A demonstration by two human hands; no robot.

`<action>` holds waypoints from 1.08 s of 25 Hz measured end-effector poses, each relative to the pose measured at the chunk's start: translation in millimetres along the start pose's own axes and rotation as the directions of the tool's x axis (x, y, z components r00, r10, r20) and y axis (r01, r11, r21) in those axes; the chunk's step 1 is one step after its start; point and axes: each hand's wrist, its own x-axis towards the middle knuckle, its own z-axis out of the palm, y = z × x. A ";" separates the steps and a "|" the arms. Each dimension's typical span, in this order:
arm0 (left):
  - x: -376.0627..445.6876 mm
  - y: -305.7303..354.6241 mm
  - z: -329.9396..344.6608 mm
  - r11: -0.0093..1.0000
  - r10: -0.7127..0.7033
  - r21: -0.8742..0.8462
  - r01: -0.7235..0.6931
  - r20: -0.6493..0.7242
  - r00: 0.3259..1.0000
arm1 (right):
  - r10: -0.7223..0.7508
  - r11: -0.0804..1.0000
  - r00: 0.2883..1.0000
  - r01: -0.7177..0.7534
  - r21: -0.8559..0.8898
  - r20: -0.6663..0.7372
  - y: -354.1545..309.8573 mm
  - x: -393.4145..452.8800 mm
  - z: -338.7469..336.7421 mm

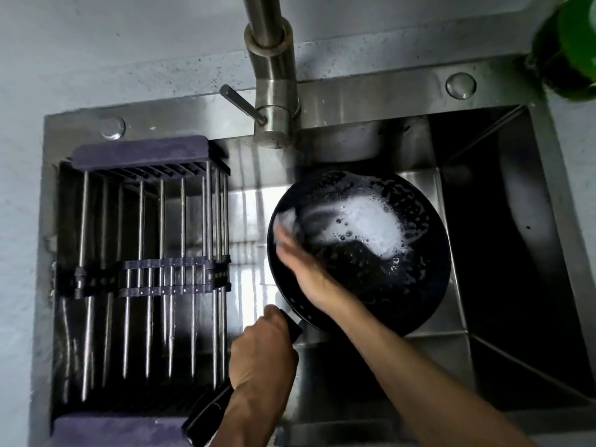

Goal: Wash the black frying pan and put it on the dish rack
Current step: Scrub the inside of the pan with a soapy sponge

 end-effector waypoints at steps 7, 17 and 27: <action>-2.3 1.1 1.4 0.999 0.009 0.039 -0.009 0.001 1.000 | 0.125 0.641 0.989 -0.016 -0.767 0.084 7.8 7.1 -58.2; 1.6 -3.1 4.1 1.000 -0.006 0.027 0.006 -0.006 1.000 | 0.228 0.372 0.971 -0.160 -0.914 -0.078 3.9 -13.7 -93.3; 2.2 -1.5 2.8 0.999 -0.031 0.035 0.031 0.006 1.000 | 0.291 0.552 0.954 -0.229 -0.802 -0.072 20.8 -54.5 -74.5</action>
